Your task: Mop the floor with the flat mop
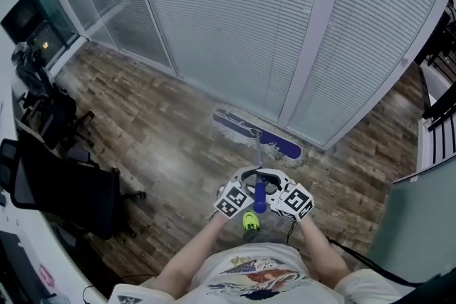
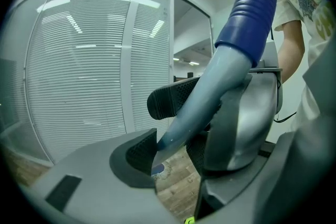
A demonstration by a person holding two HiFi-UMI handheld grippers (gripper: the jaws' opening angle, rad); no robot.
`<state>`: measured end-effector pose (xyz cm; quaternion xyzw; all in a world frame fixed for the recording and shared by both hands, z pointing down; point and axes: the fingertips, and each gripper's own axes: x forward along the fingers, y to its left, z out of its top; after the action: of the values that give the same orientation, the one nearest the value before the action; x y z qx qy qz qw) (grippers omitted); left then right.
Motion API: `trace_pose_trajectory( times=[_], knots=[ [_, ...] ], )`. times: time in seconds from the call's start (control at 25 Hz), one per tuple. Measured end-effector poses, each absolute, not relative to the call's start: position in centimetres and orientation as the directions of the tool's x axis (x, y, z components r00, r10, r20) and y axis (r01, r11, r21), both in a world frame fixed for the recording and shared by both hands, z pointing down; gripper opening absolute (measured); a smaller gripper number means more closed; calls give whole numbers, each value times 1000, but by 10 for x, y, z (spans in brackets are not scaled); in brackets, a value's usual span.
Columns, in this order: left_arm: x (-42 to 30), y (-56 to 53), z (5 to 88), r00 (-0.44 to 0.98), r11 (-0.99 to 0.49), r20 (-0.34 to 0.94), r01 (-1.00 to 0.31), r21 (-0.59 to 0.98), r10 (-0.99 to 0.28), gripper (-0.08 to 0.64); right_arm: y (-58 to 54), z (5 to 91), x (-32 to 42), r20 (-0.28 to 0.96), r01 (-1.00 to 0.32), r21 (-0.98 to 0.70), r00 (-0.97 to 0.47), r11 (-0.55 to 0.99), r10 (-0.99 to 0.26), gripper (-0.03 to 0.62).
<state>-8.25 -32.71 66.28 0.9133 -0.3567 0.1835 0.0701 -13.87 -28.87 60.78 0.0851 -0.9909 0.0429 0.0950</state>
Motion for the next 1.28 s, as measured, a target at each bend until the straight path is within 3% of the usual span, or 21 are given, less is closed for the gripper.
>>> trace_pose_trajectory(
  times=[0.48, 1.28],
  knots=[
    [-70, -386, 654, 680, -737, 381, -676, -4, -626, 152, -348, 597, -125, 164, -172, -67, -973, 983, -160, 178],
    [-79, -279, 672, 638, -678, 401, -733, 53, -657, 160, -238, 613, -132, 192, -168, -107, -971, 980, -145, 184]
  ],
)
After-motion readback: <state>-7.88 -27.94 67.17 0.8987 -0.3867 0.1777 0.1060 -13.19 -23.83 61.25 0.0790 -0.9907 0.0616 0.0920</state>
